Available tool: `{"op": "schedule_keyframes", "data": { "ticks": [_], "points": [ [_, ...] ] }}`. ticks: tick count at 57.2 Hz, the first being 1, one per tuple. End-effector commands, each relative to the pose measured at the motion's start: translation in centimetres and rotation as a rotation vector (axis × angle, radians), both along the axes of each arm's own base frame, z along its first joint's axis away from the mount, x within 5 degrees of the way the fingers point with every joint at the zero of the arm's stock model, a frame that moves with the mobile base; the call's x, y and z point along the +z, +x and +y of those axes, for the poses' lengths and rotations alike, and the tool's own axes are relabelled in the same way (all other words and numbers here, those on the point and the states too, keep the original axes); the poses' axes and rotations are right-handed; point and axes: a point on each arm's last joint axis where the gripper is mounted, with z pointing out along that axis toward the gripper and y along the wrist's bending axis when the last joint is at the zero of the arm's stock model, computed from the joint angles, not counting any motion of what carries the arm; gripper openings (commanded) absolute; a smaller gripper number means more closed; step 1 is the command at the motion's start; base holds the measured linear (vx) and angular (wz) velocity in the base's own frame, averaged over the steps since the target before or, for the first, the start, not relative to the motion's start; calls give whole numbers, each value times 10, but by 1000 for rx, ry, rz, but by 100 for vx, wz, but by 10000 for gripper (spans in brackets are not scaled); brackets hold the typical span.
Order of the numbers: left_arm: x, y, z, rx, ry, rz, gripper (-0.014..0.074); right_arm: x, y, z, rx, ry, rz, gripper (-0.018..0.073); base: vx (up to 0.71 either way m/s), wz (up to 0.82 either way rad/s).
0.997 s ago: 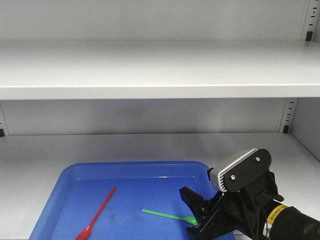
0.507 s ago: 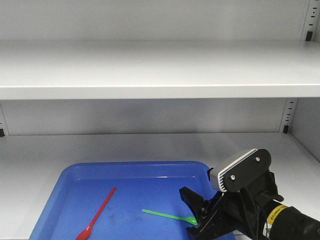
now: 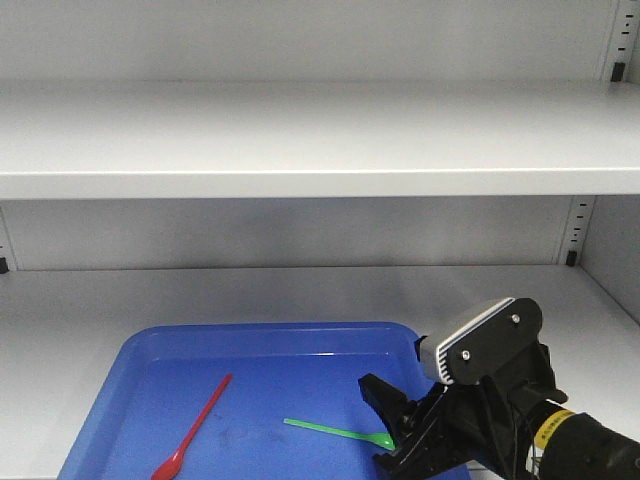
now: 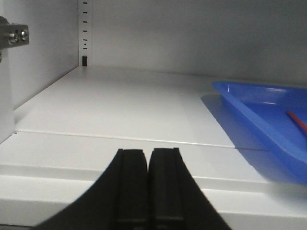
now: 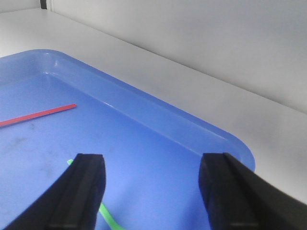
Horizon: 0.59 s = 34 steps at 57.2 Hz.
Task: Sort red and green spoons into left cabinet
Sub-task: 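Withdraw the open right gripper away from the tray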
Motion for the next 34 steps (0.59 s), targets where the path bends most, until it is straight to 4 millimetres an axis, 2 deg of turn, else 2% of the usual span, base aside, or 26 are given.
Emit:
{"op": "schedule_keyframes", "data": {
  "ticks": [1,19,34],
  "points": [
    [7,0,1,9,-9,-72,-6,25,0,1,7,68,-118,487,0,0],
    [12,-7,0,-10,-11,-159,-6,25,0,1,7,68,-119,487,0,0],
    [12,-6,0,-15,-11,-147,-6,25,0,1,7,67,-118,487,0,0]
  ]
}}
